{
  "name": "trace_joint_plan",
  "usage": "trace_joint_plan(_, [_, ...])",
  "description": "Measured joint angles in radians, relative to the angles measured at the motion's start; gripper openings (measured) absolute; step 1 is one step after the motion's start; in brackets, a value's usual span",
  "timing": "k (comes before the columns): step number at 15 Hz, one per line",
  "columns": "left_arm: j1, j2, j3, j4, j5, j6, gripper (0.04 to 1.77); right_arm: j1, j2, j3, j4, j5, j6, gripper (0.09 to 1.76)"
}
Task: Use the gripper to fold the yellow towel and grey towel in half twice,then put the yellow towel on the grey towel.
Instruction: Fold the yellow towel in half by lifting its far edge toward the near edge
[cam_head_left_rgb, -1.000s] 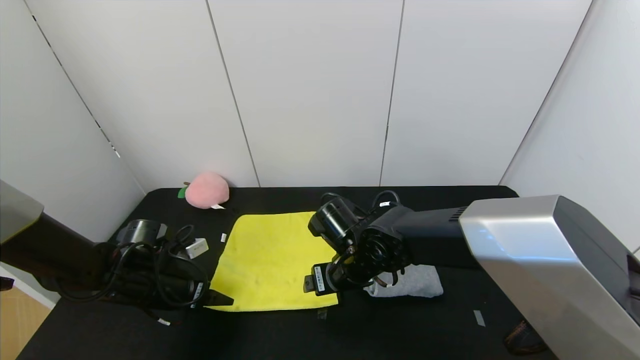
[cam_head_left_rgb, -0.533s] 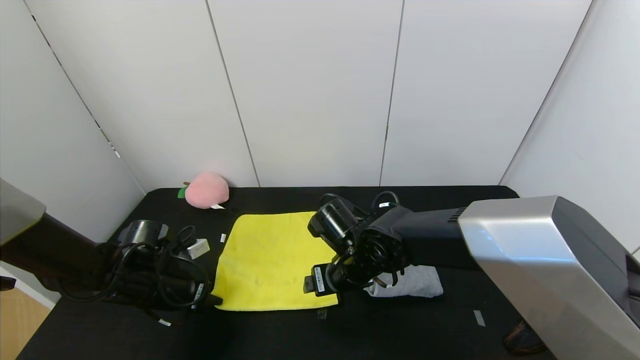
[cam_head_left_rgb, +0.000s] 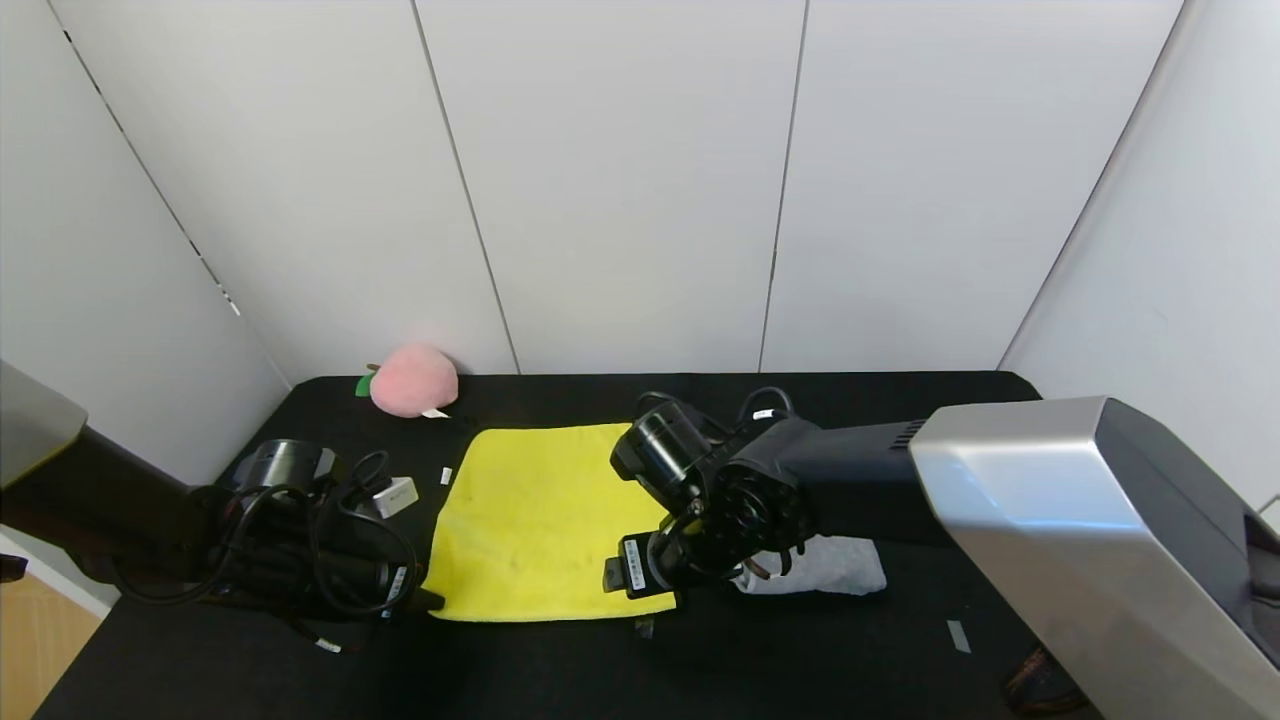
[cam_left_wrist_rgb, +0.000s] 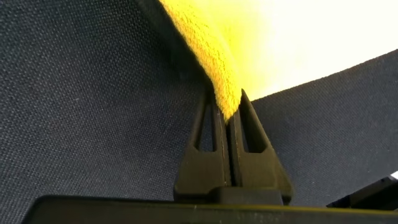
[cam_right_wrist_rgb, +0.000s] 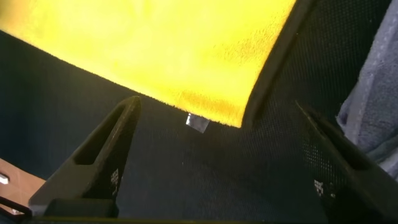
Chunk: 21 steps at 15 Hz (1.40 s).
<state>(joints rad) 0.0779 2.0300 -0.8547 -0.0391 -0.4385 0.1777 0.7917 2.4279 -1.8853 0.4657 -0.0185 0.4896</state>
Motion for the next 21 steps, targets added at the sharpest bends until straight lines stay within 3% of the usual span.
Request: trace_joint_plan(21, [0.0, -0.011, 0.011, -0.014, 0.001, 0.0, 0.12, 0.017, 0.092, -0.077, -0.008, 0.001, 0.061, 1.71])
